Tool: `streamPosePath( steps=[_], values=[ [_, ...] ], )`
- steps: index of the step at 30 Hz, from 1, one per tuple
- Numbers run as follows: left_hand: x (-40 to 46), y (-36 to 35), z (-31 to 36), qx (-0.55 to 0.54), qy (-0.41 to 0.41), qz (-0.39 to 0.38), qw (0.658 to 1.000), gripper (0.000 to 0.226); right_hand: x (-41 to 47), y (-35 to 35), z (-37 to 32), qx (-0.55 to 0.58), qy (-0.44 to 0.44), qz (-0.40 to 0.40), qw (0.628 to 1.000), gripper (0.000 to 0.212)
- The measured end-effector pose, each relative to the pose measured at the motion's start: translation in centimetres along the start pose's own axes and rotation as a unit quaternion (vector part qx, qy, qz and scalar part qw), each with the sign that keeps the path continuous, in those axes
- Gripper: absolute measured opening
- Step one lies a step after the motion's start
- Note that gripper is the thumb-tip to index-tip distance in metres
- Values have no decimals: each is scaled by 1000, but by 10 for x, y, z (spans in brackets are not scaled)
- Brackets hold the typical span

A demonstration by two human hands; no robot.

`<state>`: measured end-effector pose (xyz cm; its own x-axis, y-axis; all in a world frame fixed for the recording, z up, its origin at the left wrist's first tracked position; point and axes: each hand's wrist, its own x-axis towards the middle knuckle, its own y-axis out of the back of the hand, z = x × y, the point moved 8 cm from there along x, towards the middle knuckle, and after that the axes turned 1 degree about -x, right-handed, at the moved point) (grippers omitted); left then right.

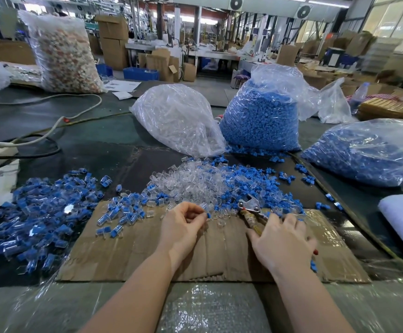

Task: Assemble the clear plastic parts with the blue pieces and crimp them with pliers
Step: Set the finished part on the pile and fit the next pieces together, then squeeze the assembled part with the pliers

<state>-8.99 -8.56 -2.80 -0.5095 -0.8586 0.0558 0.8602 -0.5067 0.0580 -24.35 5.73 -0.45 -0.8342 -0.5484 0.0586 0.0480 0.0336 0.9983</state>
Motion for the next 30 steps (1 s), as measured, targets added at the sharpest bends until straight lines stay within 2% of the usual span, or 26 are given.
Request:
streamPosePath(
  steps=[8, 12, 15, 17, 19, 22, 25, 27, 30],
  values=[
    [3, 4, -7, -80, 44, 5, 996, 8, -3, 13, -11, -22, 38, 66, 997, 40],
    [6, 5, -13, -133, 71, 10, 989, 6, -3, 31, -25, 22, 119, 90, 989, 31],
    [9, 5, -17, -152, 85, 12, 985, 4, -5, 28, -46, 132, 192, -15, 972, 32],
    [10, 6, -18, -156, 91, 16, 983, 4, -10, 22, -56, 270, 184, -126, 937, 38],
    [12, 7, -21, -157, 95, 20, 983, 4, -16, 21, -63, 352, 173, -189, 900, 40],
    [13, 10, -22, -148, 92, 26, 984, 5, -25, 23, -69, 384, 182, -233, 875, 41],
    [14, 11, -23, -148, 91, 31, 984, 5, -30, 21, -70, 393, 180, -286, 855, 20],
    [15, 10, -24, -147, 93, 32, 984, 5, -32, 21, -68, 368, 179, -311, 858, 6],
    [16, 10, -26, -153, 99, 36, 983, 5, -35, 25, -66, 329, 185, -308, 873, 11]
  ],
)
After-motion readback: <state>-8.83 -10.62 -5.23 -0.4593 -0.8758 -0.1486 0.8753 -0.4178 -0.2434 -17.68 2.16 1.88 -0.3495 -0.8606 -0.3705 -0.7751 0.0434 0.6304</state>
